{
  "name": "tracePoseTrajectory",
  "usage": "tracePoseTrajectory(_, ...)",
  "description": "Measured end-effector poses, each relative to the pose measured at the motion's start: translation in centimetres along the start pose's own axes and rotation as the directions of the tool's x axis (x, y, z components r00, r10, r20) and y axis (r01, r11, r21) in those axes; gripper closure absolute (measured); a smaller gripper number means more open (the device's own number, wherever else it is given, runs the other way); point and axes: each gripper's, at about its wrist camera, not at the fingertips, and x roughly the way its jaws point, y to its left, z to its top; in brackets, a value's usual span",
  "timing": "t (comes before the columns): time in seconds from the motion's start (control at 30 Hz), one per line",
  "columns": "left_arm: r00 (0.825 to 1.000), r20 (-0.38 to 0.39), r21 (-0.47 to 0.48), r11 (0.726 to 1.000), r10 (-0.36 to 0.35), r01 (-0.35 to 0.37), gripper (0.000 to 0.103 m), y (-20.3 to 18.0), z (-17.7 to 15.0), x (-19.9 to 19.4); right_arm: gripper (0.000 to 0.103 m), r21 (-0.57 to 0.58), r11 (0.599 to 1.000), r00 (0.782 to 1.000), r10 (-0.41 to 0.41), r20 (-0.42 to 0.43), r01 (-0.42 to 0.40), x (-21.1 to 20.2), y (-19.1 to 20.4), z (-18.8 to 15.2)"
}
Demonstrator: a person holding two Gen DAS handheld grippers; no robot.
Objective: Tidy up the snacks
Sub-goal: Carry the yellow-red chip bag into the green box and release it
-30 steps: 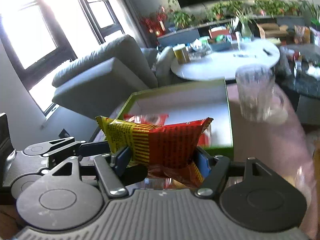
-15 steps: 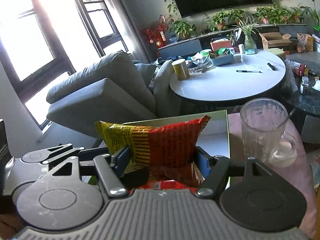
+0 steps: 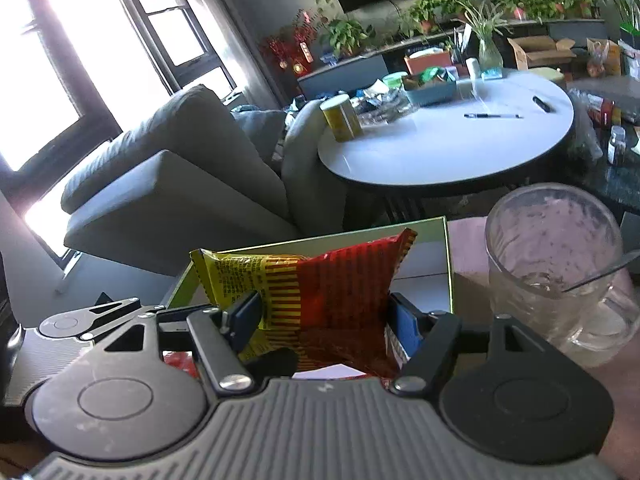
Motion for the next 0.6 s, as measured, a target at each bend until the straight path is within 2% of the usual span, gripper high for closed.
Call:
tracePoseTrajectory(0.37, 0.999, -0.034, -0.007, 1.0, -0.011, 0.011, 0.029, 0.6, -0.2, 1.7, 0.036, 0.023, 1.0, 0.999, -0.018, -0.03, 0.019, 1.8, -0.7, -0.3)
tracePoseTrajectory(0.47, 0.999, -0.046, -0.013, 1.0, 0.011, -0.012, 0.023, 0.8, -0.3, 1.6, 0.036, 0.031, 0.999, 0.999, -0.031, -0.028, 0.032, 1.7, -0.8, -0.3)
tracePoseTrajectory(0.6, 0.999, -0.028, -0.034, 0.999, 0.034, -0.035, 0.022, 1.5, -0.5, 0.3, 0.036, 0.019, 0.999, 0.999, -0.051, 0.006, 0.051, 0.5, -0.7, 0.0)
